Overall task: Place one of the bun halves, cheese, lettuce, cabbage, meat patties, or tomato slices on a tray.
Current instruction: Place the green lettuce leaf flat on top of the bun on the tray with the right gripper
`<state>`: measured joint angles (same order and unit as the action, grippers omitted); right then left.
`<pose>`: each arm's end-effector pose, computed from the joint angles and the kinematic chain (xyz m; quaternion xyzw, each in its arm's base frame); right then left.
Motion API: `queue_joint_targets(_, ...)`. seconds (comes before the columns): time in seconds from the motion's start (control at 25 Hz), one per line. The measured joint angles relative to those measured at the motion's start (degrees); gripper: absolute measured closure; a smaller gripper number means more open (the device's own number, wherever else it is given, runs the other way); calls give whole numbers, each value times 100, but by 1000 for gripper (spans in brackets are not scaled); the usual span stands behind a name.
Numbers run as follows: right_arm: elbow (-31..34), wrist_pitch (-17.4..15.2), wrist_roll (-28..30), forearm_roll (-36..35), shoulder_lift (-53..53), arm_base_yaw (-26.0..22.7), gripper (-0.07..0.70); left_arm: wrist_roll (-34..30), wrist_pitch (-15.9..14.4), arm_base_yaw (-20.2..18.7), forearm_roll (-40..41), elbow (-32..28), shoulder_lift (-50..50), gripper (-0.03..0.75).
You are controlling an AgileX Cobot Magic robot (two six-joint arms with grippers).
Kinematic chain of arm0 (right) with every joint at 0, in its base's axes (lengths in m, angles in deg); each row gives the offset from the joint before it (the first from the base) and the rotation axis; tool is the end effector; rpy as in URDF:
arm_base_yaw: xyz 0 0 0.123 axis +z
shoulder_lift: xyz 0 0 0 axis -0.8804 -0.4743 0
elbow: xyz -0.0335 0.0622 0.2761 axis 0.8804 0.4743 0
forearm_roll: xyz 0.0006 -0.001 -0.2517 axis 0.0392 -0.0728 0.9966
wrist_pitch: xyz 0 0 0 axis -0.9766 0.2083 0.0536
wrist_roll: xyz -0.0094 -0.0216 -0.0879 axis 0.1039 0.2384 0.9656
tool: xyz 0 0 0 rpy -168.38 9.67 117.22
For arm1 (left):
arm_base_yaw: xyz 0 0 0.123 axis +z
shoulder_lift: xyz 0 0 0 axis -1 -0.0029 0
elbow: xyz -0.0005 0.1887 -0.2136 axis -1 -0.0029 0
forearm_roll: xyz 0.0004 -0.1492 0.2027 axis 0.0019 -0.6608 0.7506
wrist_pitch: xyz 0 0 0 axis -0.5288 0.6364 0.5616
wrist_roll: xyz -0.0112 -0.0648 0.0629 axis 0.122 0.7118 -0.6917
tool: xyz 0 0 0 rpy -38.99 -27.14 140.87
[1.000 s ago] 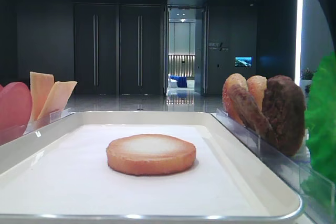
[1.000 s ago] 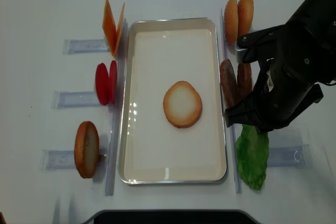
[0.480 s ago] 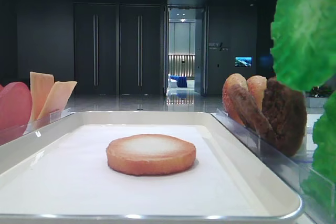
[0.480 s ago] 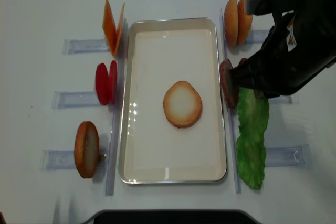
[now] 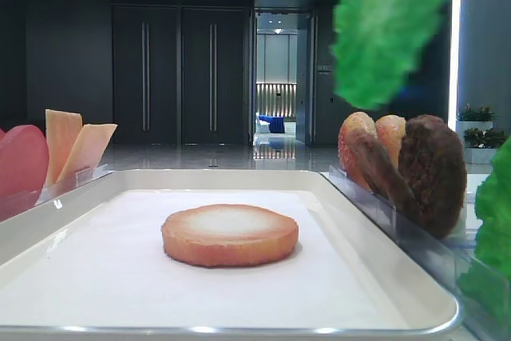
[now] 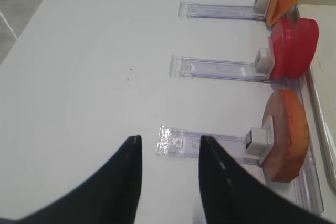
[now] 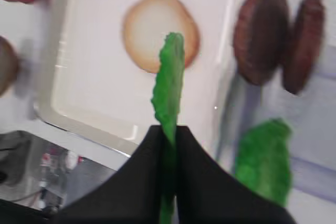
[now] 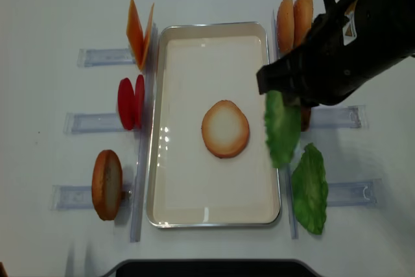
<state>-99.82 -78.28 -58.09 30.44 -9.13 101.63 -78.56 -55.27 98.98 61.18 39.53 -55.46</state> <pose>0.1948 0.1811 0.3304 -0.1410 0.9606 0.1847 0.1525 -0.0065 0.0033 0.2645 -0.0675 0.8672 0.0670 0.4887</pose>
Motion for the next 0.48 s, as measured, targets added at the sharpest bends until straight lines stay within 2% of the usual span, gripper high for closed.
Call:
queue_joint_targets(0.16, 0, 931, 717, -1102, -79, 0, 605, 0, 0, 0, 0, 0, 0, 433)
queue_joint_targets(0.24, 0, 1224, 1122, -1732, -199, 0, 605, 0, 0, 0, 0, 0, 0, 433)
queue_joint_targets(0.36, 0, 1440, 1670, -2410, -462, 0, 605, 0, 0, 0, 0, 0, 0, 433)
queue_joint_targets(0.48, 0, 1540, 1987, -2719, -734, 0, 605, 0, 0, 0, 0, 0, 0, 433)
